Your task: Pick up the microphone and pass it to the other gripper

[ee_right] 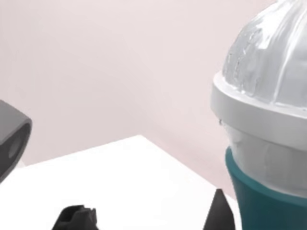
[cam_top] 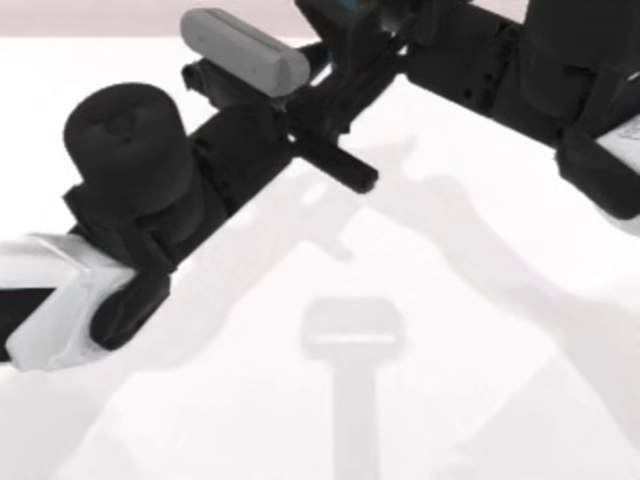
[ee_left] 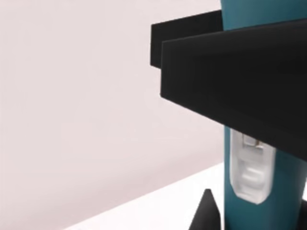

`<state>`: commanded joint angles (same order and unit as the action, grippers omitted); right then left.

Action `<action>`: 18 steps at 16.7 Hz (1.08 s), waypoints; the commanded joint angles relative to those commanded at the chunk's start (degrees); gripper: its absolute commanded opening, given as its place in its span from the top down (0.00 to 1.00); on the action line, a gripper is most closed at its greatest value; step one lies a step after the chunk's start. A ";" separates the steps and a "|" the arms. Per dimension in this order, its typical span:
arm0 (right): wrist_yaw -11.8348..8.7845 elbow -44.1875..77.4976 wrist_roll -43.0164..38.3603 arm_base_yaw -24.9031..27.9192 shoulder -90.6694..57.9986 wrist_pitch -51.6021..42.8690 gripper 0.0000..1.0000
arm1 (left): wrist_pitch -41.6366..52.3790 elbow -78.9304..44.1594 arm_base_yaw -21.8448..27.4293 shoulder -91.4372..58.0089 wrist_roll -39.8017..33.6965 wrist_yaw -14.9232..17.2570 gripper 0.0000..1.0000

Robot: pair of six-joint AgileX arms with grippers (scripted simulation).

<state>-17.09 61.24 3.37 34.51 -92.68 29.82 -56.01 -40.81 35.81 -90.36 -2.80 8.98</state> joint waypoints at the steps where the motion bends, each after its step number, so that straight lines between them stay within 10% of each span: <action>1: 0.00 0.00 0.00 0.00 0.00 0.00 1.00 | 0.00 0.00 0.00 0.00 0.00 0.00 1.00; 14: 0.00 0.00 0.00 0.00 0.00 0.00 1.00 | 0.00 0.00 0.00 0.00 0.00 0.00 0.02; 18: 0.00 0.00 0.00 0.00 0.00 0.00 1.00 | 0.00 0.00 0.00 0.00 0.00 0.00 0.00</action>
<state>-17.09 61.24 3.37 34.51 -92.68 29.82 -56.01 -40.81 35.81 -90.36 -2.80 8.98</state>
